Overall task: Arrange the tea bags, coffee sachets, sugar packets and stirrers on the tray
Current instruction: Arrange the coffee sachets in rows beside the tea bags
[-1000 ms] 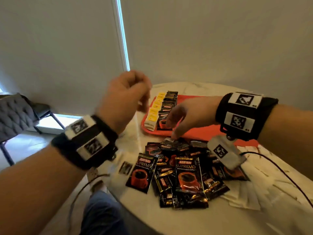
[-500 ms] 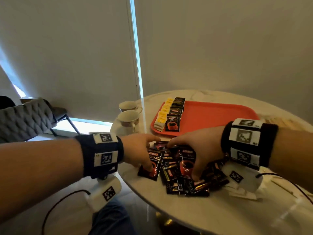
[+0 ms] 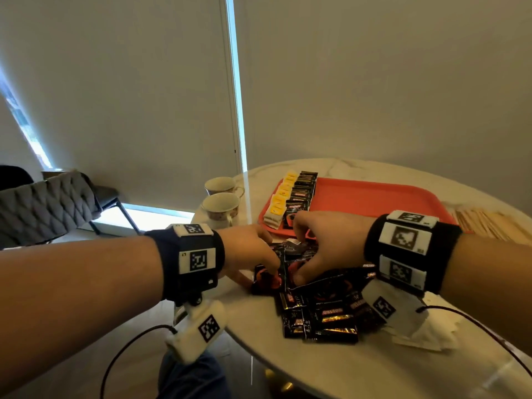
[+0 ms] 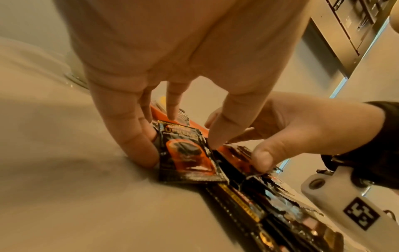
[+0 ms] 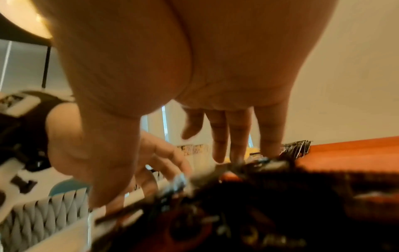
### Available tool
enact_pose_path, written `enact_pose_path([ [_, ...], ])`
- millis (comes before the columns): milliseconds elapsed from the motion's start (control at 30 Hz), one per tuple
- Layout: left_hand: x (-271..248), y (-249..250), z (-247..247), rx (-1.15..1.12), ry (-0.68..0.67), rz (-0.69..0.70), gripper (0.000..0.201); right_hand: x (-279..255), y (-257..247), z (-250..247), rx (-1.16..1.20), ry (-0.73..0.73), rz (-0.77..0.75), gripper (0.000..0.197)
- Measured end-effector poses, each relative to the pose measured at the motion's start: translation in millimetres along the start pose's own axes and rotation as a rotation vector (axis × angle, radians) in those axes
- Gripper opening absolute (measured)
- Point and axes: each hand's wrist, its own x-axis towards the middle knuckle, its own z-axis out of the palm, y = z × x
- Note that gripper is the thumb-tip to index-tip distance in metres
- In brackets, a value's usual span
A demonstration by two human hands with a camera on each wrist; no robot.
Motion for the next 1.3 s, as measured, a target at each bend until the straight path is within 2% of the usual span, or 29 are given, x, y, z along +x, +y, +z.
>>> enact_pose_path([
  [100,0.1,2.1,-0.4,-0.015,-0.043,-0.035,0.068,-6.1,4.5,-7.2,-0.003,-0.087,0.029,0.072],
  [167,1.2,5.0,2.2,-0.004,-0.048,-0.036,0.080,-6.7,5.0,-5.1,-0.031,-0.136,0.039,0.075],
  [267,2.0,11.4,7.7,0.008,-0.042,-0.026,0.096,-2.1,0.6,2.5,-0.117,-0.135,0.019,0.077],
  [367,4.2,13.3,9.5,0.002,-0.011,-0.019,0.084,2.3,-2.4,4.7,-0.160,-0.101,-0.020,0.072],
  [500,2.9,8.5,8.9,-0.016,0.049,-0.027,0.049,8.1,-3.6,5.5,-0.129,-0.053,-0.042,0.062],
  [567,0.2,7.5,7.0,-0.035,0.046,-0.024,0.039,12.5,-3.0,7.5,-0.106,-0.028,-0.017,0.054],
  [600,-0.1,7.3,5.5,-0.029,0.046,-0.022,0.042,14.8,-2.8,8.2,-0.114,-0.029,0.008,0.050],
  [667,0.5,6.4,2.0,0.014,0.050,-0.017,0.064,18.7,-2.3,9.9,-0.155,-0.060,0.057,0.040],
  [733,0.0,6.4,-0.8,0.109,0.056,0.012,0.077,21.6,-1.8,11.6,-0.164,-0.080,0.069,0.032],
  [900,-2.3,-2.2,-3.8,0.366,0.064,0.063,0.092,22.1,-1.6,10.7,-0.117,-0.094,0.028,0.035],
  [1033,1.0,-4.5,-4.9,0.335,0.097,0.087,0.095,21.0,-0.8,9.5,-0.039,-0.099,-0.006,0.040],
  [1133,6.4,-2.3,-6.9,0.231,0.099,0.072,0.086,20.8,-1.3,9.3,-0.020,-0.066,-0.017,0.045],
  [1233,10.6,-4.1,-6.9,0.194,0.077,0.038,0.066,23.0,-0.2,10.4,-0.017,-0.031,-0.005,0.055],
  [1300,12.0,-6.1,-5.9,0.166,0.091,0.048,0.049,24.2,0.7,11.2,-0.013,-0.032,0.012,0.054],
])
